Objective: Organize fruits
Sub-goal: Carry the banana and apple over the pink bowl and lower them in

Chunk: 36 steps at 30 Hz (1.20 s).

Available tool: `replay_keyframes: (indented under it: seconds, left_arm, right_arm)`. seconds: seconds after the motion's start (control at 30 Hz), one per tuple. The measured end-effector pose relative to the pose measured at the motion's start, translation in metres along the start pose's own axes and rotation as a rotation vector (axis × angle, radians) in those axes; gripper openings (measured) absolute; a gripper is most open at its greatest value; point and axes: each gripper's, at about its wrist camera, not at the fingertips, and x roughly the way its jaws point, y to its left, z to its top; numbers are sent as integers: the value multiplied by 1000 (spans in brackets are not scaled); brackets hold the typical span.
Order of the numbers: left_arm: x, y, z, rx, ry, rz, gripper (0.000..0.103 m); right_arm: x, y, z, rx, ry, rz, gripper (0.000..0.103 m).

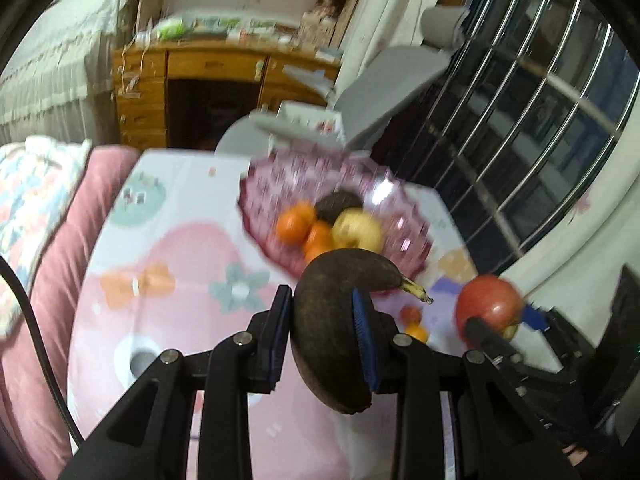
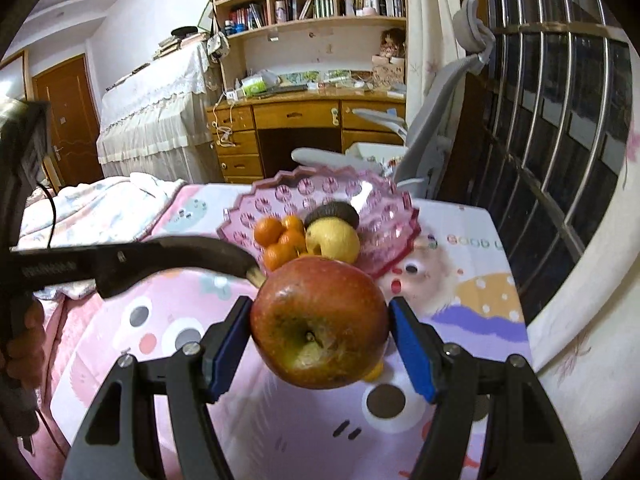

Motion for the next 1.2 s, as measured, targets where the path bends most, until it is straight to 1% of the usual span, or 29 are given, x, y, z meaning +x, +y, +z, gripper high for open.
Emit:
replay_keyframes:
  seconds: [0.1, 0.23, 0.37, 0.53, 0.6, 0.67, 0.73, 0.8, 0.87, 0.93, 1.03, 1.13, 1.17, 1.2]
  left_arm:
    - [-9, -5, 26, 12, -60, -20, 29]
    - [-4, -8, 53, 29, -99, -31, 29]
    - [16, -8, 82, 46, -125, -40, 29]
    - [54, -1, 103, 31, -132, -57, 29]
    - [69, 3, 106, 31, -129, -48, 29]
    - [91, 7, 109, 34, -112, -15, 29]
    - [115, 14, 110, 23, -77, 7, 29]
    - [134, 20, 109, 10, -45, 19, 29]
    - [152, 27, 106, -2, -18, 35, 29]
    - [164, 32, 102, -7, -2, 45, 29]
    - [171, 39, 97, -13, 7, 45, 29]
    - [173, 45, 96, -33, 18, 29, 30]
    - [172, 46, 97, -37, 22, 42, 32]
    - [171, 47, 97, -36, 23, 49, 38]
  right_arm:
    - [0, -1, 14, -6, -28, 0, 69]
    - [8, -6, 32, 27, -48, 2, 69]
    - [24, -9, 49, 42, -77, -24, 69]
    - [54, -15, 66, 66, -87, -32, 69]
    - [69, -17, 71, 76, -84, -39, 69]
    - [86, -21, 74, 85, -79, -41, 69]
    - [99, -24, 74, 89, -73, -34, 69]
    - [115, -26, 74, 83, -50, -46, 69]
    - [129, -29, 73, 79, -22, -77, 69]
    - [139, -32, 72, 84, 4, -91, 69]
    - [153, -38, 69, 96, 53, -95, 69]
    - [161, -42, 66, 109, 98, -100, 69]
    - [163, -43, 65, 118, 116, -99, 70]
    - [162, -44, 65, 130, 116, -99, 70]
